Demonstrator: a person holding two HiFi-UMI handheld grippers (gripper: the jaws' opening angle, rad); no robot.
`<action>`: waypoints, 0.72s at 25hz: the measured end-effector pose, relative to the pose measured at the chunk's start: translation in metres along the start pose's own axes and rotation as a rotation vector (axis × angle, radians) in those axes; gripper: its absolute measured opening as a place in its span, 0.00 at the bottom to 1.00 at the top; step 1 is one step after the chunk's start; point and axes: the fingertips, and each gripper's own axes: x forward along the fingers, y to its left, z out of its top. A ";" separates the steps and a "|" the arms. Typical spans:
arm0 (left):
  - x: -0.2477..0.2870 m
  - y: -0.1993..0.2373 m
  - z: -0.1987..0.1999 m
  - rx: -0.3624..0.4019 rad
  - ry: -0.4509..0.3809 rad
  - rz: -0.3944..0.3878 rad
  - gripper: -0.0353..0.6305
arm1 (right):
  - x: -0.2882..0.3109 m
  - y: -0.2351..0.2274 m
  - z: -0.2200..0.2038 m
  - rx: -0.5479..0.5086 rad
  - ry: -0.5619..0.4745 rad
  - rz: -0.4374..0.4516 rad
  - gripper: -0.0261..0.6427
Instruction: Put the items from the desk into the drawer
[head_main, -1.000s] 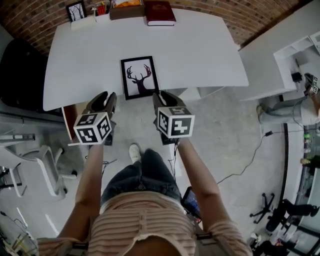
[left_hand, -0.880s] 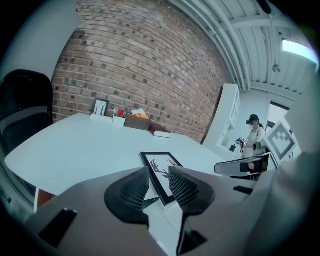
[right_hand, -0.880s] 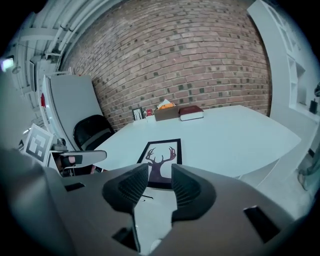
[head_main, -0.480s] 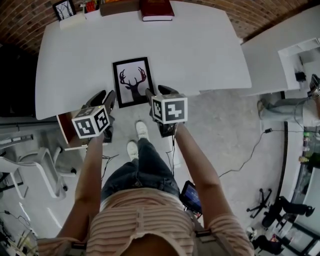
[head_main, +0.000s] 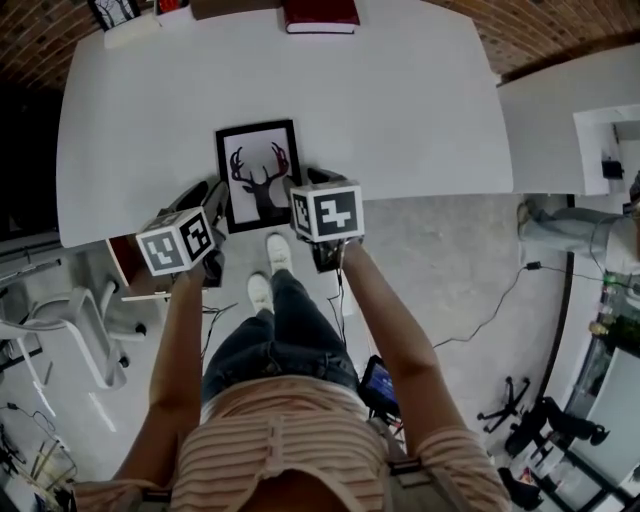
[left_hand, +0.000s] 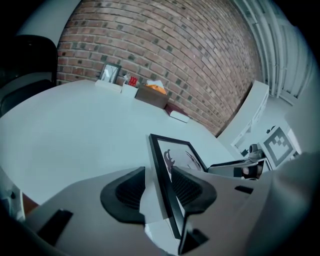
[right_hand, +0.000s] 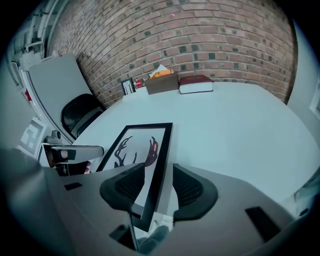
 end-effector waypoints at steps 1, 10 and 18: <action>0.002 0.001 0.000 -0.010 0.007 0.002 0.28 | 0.003 -0.001 0.000 0.001 0.008 -0.001 0.31; 0.013 0.001 -0.011 -0.006 0.084 0.056 0.28 | 0.018 -0.001 0.000 -0.026 0.070 -0.011 0.31; 0.017 0.000 -0.012 0.062 0.143 0.131 0.28 | 0.022 0.013 -0.002 -0.020 0.094 0.036 0.29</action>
